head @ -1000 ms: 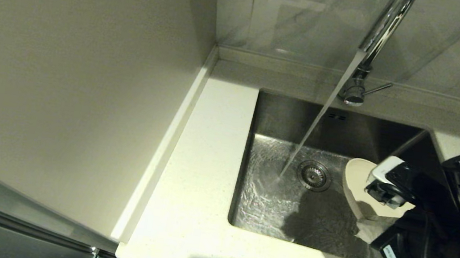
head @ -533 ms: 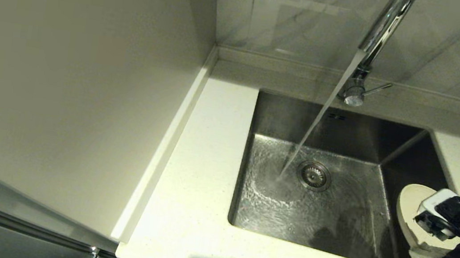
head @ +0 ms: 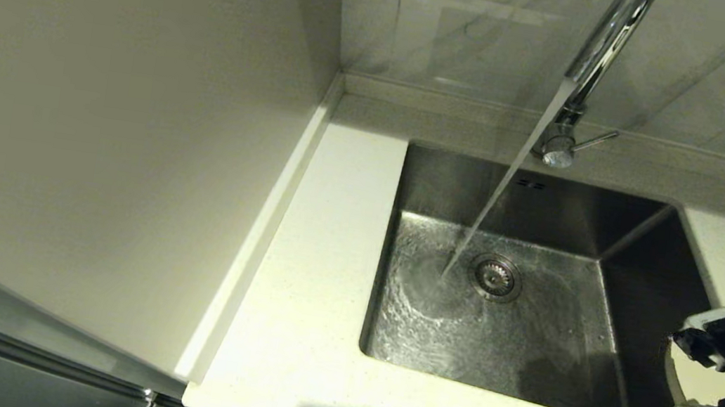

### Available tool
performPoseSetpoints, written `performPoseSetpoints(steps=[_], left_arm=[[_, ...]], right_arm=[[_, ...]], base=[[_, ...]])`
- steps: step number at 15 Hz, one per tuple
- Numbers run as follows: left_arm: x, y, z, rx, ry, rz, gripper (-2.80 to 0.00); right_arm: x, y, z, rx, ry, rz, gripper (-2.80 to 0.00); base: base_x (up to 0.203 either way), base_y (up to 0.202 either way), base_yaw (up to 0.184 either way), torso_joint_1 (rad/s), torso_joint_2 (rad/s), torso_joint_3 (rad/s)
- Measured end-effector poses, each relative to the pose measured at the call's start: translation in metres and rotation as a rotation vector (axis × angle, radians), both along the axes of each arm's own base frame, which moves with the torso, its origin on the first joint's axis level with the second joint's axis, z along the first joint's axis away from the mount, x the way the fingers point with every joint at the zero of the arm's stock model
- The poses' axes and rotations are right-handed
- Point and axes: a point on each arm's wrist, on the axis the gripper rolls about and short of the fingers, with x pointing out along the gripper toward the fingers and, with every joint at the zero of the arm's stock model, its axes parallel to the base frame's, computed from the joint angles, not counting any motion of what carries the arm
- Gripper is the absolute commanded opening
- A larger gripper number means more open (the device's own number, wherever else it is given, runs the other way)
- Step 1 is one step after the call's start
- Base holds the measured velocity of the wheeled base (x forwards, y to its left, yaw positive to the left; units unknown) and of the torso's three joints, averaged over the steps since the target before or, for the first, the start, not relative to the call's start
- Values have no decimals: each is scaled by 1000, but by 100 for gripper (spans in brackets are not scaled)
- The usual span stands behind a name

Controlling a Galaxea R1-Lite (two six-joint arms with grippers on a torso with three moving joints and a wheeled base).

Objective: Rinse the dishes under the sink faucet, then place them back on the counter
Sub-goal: Place the plate on the table

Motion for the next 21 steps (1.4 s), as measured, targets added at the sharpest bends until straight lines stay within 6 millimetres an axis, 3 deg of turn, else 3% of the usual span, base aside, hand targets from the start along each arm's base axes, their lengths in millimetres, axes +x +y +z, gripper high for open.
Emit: performPoseSetpoints(steps=[7,13,17,21], left_arm=[[0,0,0,0,0,0,-280],[0,0,0,0,0,0,-280],[0,0,0,0,0,0,-280],[0,0,0,0,0,0,-280]], right_arm=[[12,-44,-10,1,50,-269,-280],[2,-55,-18,-5,88,-329,-280],[-15,-54,-18,-32,82,-296,-280],[-57,-53,-33,-81,100,-235,-280]], base=[[0,0,0,0,0,0],[0,0,0,0,0,0],[0,0,0,0,0,0],[0,0,0,0,0,0]])
